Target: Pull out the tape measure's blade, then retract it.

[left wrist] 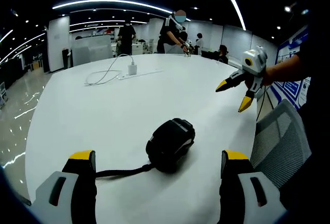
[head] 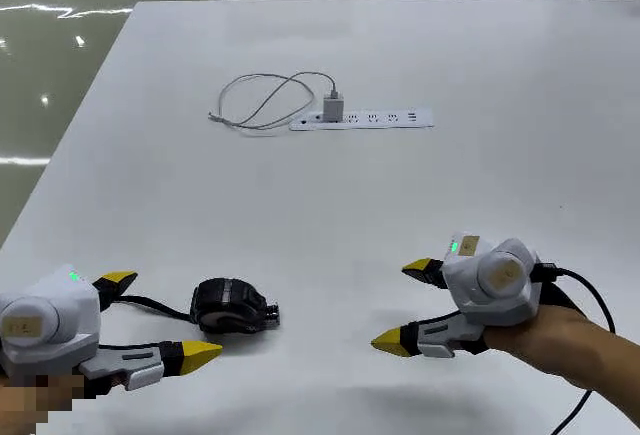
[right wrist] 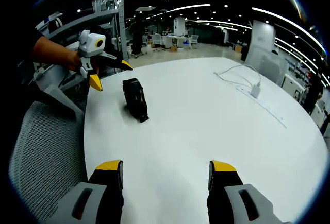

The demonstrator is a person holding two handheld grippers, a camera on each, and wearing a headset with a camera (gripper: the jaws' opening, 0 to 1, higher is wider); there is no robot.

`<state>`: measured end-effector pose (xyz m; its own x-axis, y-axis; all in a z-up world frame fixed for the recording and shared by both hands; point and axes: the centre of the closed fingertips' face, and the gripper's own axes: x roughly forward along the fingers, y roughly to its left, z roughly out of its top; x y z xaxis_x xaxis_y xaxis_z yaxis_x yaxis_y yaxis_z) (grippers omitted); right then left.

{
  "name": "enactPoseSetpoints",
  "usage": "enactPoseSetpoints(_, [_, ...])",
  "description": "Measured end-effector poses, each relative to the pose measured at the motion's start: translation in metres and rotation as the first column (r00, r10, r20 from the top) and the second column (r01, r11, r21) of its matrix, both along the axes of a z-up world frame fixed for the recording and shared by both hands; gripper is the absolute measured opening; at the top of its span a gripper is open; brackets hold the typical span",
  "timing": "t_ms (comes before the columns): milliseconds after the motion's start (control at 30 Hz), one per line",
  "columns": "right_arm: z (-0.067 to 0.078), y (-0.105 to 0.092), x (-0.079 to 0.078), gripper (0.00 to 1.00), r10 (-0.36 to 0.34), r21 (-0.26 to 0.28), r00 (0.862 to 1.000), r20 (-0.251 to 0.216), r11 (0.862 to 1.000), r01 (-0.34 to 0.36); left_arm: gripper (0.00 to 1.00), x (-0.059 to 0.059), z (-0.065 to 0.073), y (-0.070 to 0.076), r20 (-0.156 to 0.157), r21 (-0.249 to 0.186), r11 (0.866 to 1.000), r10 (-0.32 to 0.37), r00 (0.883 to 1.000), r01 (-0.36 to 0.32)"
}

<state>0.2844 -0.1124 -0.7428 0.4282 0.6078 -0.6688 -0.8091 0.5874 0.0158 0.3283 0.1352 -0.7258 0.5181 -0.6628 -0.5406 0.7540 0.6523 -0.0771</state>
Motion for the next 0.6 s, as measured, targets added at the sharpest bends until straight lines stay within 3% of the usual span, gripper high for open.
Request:
enactPoseSetpoints(67, [-0.002,-0.008,-0.003,0.66,-0.010,-0.001,1.000,0.000,1.000,0.010,0.99,0.001,-0.004,0.007,-0.005,0.032,0.999,0.012,1.000,-0.012])
enactPoseSetpoints(167, [-0.003,-0.021,-0.006,0.70,-0.038,0.000,0.999,0.002,0.999,0.038,0.99,-0.001,-0.006,0.013,-0.013,0.019,1.000,0.011,1.000,-0.011])
enactPoseSetpoints(267, [-0.002,-0.034,-0.009,0.75,-0.060,0.004,0.998,0.004,0.998,0.060,0.99,-0.003,-0.009,0.020,-0.012,0.040,0.999,0.011,1.000,-0.011])
enactPoseSetpoints(333, [-0.005,-0.042,-0.012,0.76,-0.055,-0.025,0.998,0.010,0.998,0.055,0.99,-0.005,-0.011,0.024,-0.018,0.046,0.999,0.016,1.000,-0.015])
enactPoseSetpoints(367, [-0.007,-0.049,-0.014,0.76,-0.033,-0.068,0.999,0.028,0.997,0.035,0.99,-0.006,-0.011,0.026,-0.023,0.049,0.999,0.017,1.000,-0.016])
enactPoseSetpoints(433, [-0.008,-0.055,-0.018,0.78,-0.038,-0.065,0.999,0.022,0.997,0.039,0.99,-0.009,-0.010,0.028,-0.014,0.053,0.999,0.010,1.000,-0.009])
enactPoseSetpoints(500, [-0.008,-0.063,-0.019,0.81,-0.056,-0.068,0.998,0.012,0.996,0.057,0.99,-0.013,-0.013,0.030,-0.051,0.064,0.998,0.016,0.999,-0.012])
enactPoseSetpoints(533, [-0.007,-0.066,-0.020,0.81,-0.061,-0.066,0.998,0.011,0.996,0.061,0.99,-0.013,-0.016,0.035,-0.057,0.097,0.995,0.022,0.998,-0.016])
enactPoseSetpoints(600, [-0.005,-0.072,-0.020,0.85,-0.072,-0.066,0.997,0.024,0.995,0.074,0.99,-0.014,-0.017,0.037,-0.047,0.113,0.994,0.011,0.999,-0.005])
